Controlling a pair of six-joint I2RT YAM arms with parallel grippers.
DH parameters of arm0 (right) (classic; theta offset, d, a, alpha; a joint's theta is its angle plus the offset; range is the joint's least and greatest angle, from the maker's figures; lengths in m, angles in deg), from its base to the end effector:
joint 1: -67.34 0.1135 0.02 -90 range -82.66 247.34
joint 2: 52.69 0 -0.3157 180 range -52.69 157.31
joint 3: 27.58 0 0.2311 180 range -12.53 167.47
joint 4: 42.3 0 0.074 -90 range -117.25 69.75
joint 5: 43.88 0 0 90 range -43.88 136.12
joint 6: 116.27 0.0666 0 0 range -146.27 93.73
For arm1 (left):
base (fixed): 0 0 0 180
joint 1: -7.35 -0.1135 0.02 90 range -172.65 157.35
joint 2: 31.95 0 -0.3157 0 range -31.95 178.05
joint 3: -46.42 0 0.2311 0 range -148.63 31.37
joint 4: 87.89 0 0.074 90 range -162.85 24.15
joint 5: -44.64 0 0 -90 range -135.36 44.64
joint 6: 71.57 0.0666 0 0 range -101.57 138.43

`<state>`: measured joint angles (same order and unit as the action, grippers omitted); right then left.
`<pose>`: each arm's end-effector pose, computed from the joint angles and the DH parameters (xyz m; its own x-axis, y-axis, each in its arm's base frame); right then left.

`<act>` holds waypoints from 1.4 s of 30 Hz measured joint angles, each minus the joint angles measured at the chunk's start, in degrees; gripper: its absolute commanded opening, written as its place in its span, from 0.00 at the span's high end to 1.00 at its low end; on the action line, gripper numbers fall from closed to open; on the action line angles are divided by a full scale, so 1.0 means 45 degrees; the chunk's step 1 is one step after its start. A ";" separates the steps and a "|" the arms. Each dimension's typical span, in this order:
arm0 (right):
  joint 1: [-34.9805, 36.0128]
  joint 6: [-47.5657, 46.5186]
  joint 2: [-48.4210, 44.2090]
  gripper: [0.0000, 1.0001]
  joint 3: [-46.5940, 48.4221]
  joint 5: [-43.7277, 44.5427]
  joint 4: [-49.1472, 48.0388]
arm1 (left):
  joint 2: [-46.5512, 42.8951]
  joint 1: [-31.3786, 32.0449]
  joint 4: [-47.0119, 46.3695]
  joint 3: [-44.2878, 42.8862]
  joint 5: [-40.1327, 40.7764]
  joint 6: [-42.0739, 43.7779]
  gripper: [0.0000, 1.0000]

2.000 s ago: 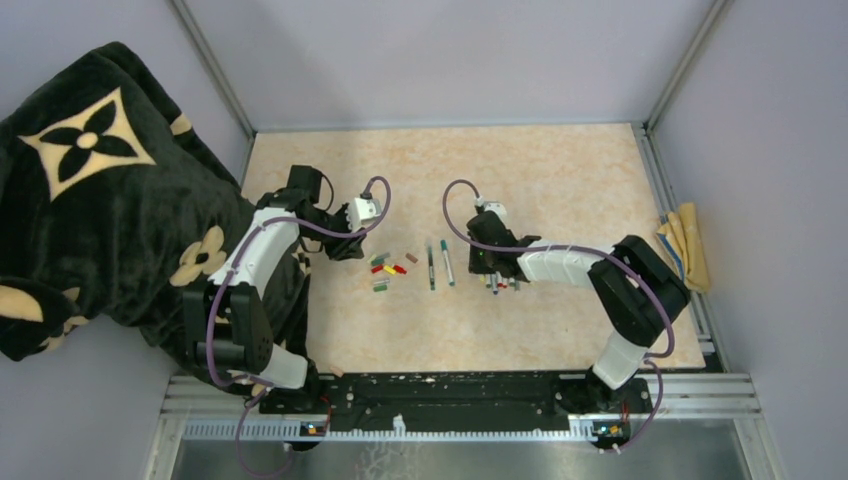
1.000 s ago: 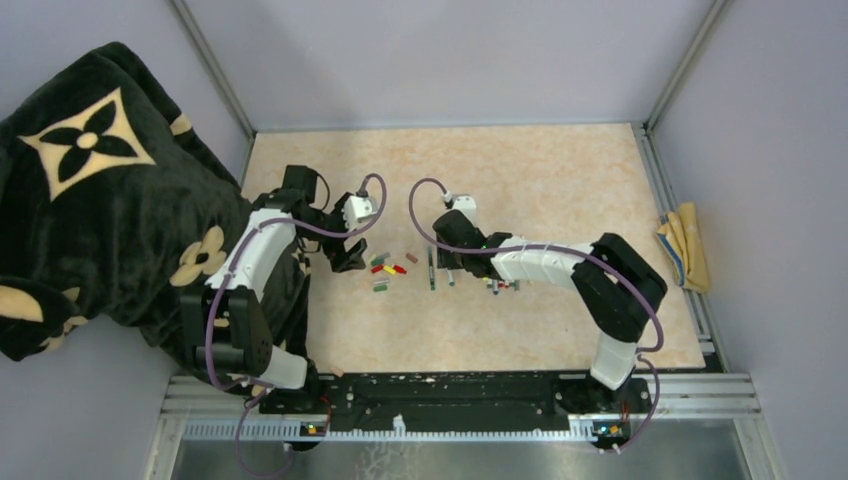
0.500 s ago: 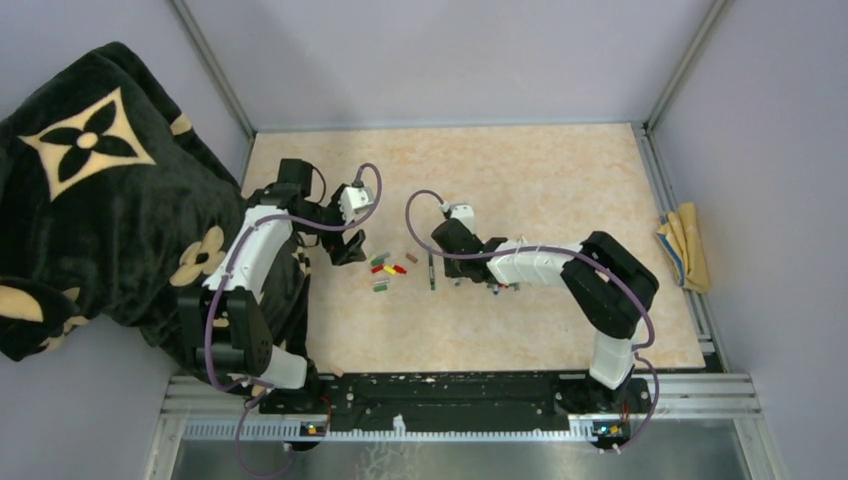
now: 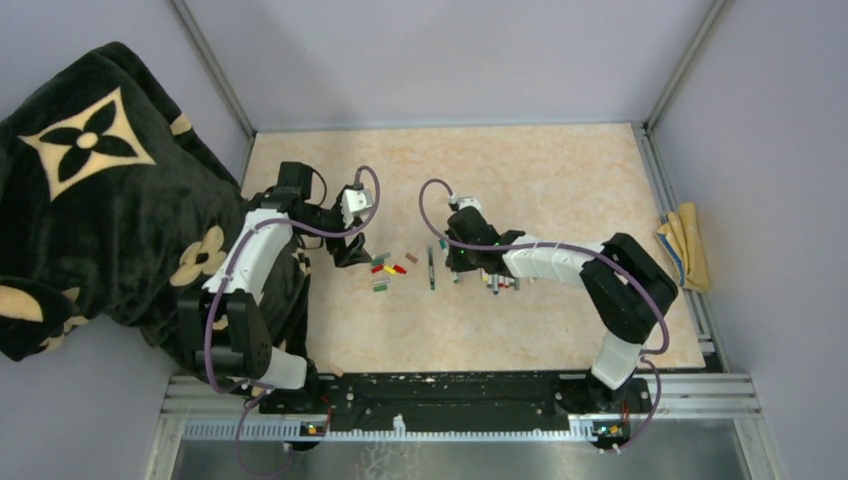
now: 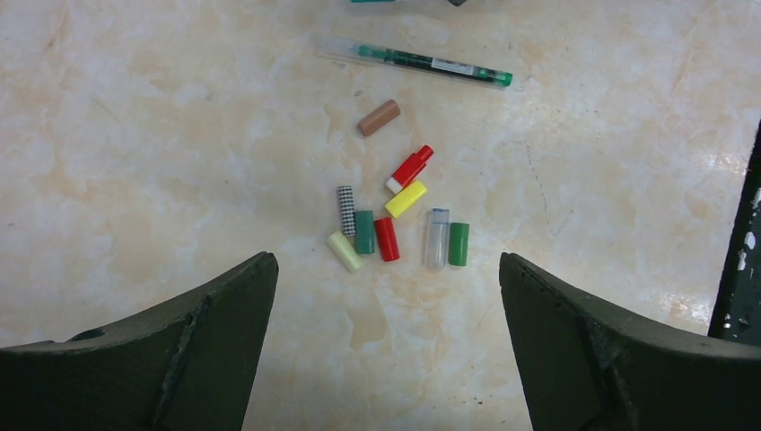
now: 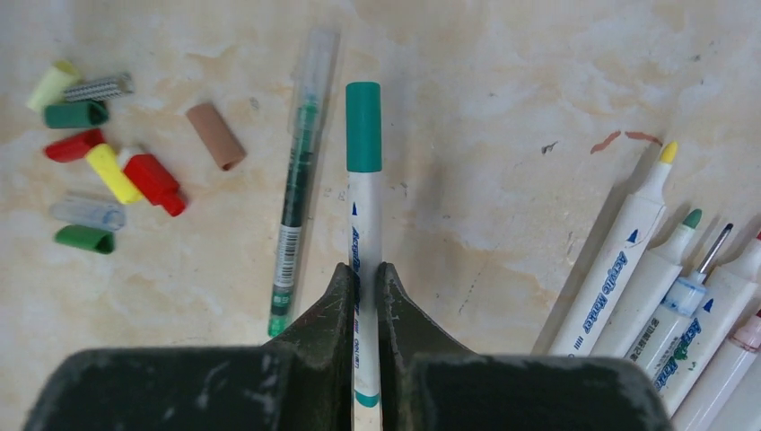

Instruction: Open the pen caps

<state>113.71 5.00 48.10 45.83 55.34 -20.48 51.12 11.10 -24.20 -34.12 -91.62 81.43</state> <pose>0.2669 0.2645 0.2116 -0.7798 -0.0755 -0.6215 -0.2778 0.9313 0.2355 0.2575 -0.0651 0.3068 -0.1153 0.6249 -0.7721 0.9661 0.2512 0.0591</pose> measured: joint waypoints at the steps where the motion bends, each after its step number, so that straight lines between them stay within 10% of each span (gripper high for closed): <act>1: -0.0136 -0.0024 -0.0131 1.00 0.0000 -0.0267 0.0005 | -0.0063 0.0000 -0.0024 0.0194 -0.0136 0.0126 0.01; 28: -0.1093 -0.0661 -0.0709 1.00 0.1253 -1.0248 0.0874 | -0.0146 0.3147 0.0967 0.0918 -0.0573 0.2642 0.10; 42: -0.1093 -0.0325 0.0024 1.00 0.1656 -1.2381 0.0661 | -0.0495 0.4401 0.0476 0.1549 0.1059 0.3041 0.51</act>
<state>108.79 3.53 48.21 53.29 -0.38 -17.51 48.89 30.90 -22.06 -27.15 -86.85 95.12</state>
